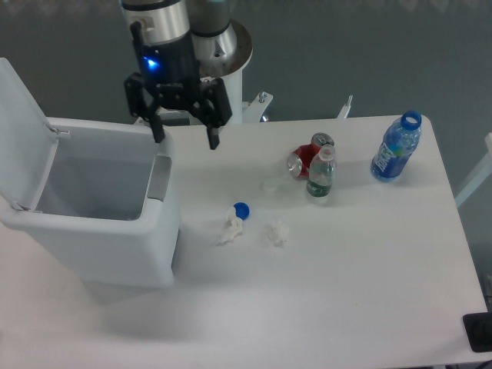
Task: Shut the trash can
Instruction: 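Raise the gripper and move it back over the trash can lid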
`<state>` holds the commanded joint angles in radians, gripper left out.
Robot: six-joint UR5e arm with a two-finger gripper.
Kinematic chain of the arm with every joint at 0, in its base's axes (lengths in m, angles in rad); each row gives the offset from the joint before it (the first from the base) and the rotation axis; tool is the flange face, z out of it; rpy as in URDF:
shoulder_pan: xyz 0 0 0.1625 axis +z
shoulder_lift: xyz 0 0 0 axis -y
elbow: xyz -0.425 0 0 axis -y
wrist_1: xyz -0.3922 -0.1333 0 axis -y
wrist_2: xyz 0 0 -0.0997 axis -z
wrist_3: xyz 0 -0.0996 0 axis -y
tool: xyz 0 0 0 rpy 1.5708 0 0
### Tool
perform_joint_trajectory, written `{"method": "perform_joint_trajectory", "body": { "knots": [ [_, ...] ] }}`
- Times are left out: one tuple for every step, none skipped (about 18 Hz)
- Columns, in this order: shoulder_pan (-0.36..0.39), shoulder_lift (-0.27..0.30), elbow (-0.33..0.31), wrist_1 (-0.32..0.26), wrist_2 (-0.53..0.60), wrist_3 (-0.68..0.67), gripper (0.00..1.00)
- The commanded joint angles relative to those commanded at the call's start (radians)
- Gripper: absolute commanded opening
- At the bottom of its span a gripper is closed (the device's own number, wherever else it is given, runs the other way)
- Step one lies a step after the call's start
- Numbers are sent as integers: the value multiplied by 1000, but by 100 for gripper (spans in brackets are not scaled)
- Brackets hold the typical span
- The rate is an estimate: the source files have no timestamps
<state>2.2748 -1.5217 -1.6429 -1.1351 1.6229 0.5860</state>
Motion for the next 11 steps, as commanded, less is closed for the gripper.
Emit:
{"method": "perform_joint_trajectory", "body": {
  "knots": [
    [2,2,-6,2,9,0,100],
    [3,0,-6,3,17,2,100],
    [5,-2,-6,0,17,0,100],
    [8,-2,-12,2,20,0,100],
    [11,-2,-17,2,23,-2,100],
    [17,-2,-20,5,23,-8,100],
    [22,0,-20,5,23,-8,100],
    [26,2,-20,5,23,-9,100],
    [28,3,-20,5,26,-11,100],
    [29,8,-20,2,29,-11,100],
    [34,15,-20,-6,29,-15,100]
  ]
}}
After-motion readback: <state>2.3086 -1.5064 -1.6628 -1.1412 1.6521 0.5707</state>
